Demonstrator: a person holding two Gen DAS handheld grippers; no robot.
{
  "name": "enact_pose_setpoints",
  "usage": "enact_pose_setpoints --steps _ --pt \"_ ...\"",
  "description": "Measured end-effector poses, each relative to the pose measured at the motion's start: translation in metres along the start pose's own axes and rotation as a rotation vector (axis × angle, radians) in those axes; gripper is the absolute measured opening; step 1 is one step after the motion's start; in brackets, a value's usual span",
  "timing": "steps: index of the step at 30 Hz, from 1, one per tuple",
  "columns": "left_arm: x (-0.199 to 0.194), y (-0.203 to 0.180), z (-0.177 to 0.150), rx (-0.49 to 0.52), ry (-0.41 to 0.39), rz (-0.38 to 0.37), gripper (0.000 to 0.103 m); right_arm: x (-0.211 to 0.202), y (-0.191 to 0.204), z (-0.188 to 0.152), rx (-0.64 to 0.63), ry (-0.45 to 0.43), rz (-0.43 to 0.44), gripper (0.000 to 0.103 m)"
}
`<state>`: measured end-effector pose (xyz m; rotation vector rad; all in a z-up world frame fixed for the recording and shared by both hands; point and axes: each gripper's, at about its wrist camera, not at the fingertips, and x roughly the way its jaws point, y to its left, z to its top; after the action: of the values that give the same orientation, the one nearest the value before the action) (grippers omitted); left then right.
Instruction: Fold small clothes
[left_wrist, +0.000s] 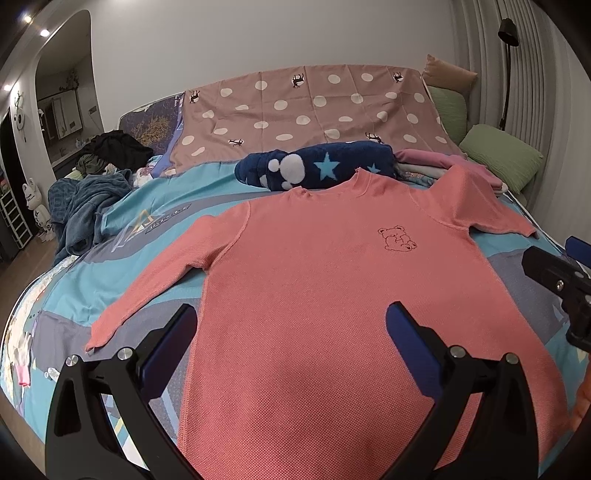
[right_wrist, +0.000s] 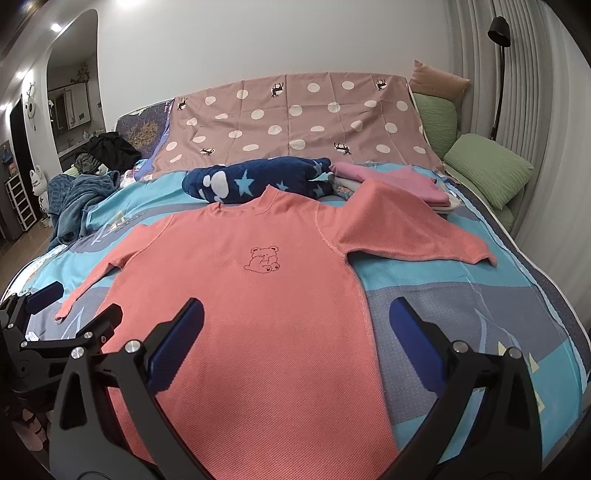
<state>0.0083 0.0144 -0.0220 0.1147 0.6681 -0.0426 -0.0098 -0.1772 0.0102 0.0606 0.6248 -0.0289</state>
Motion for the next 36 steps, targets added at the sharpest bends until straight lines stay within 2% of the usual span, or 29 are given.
enact_pose_setpoints --steps 36 --pt "0.004 0.006 -0.011 -0.008 -0.003 -0.039 0.102 0.005 0.002 -0.006 0.0 0.017 -0.004 0.101"
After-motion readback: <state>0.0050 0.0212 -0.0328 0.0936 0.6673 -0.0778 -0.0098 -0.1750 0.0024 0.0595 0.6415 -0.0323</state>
